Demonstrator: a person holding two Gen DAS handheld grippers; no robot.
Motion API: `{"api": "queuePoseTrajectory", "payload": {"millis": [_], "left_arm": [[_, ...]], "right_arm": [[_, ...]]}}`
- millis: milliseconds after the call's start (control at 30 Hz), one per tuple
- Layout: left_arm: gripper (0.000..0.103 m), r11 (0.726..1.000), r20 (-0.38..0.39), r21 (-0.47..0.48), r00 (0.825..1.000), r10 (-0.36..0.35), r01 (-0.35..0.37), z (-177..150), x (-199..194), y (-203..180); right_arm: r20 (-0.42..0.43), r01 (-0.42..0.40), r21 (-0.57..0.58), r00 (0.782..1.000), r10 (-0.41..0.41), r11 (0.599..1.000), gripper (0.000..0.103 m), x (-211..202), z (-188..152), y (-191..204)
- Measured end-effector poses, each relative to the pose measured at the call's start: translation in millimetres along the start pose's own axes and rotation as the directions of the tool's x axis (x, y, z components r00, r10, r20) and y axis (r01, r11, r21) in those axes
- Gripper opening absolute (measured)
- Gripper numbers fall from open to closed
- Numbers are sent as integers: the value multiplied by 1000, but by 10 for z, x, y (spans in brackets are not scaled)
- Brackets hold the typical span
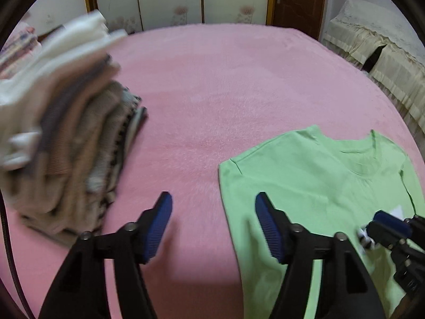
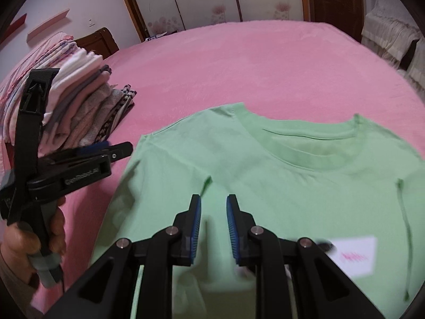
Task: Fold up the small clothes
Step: 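Open the left tool and lift it away from the shirt, then move both tools over the shirt toward its hem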
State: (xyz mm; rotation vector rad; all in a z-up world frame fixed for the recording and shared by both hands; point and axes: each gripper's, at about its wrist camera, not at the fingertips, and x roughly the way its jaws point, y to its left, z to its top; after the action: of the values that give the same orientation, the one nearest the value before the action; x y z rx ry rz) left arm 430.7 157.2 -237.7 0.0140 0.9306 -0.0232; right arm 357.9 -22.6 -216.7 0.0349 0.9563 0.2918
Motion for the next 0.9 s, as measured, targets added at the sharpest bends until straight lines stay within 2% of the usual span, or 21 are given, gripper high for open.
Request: {"api": "queuePoseTrajectory", "payload": {"millis": [133, 300, 400, 600, 667, 900], "left_arm": [[68, 1000, 15, -13, 1000, -17, 17, -151, -566, -51], [83, 999, 72, -27, 997, -36, 38, -374, -1429, -267], [89, 999, 113, -23, 993, -37, 40, -498, -1959, -385], [102, 999, 189, -12, 981, -42, 45, -745, -2886, -670], [102, 999, 207, -10, 977, -41, 44, -798, -3094, -781], [102, 1000, 240, 8, 971, -12, 10, -1179, -3734, -1145]], "right_arm": [[23, 11, 11, 1000, -11, 1000, 20, -540, -188, -50], [75, 27, 29, 997, -29, 999, 20, -1286, -380, -91], [109, 45, 39, 993, -49, 998, 20, -1771, -474, -105], [191, 83, 46, 977, -90, 996, 30, -2703, -684, -121], [211, 95, 43, 972, -102, 995, 33, -2894, -745, -107], [257, 114, 28, 959, -118, 993, 33, -3515, -1053, -48]]}}
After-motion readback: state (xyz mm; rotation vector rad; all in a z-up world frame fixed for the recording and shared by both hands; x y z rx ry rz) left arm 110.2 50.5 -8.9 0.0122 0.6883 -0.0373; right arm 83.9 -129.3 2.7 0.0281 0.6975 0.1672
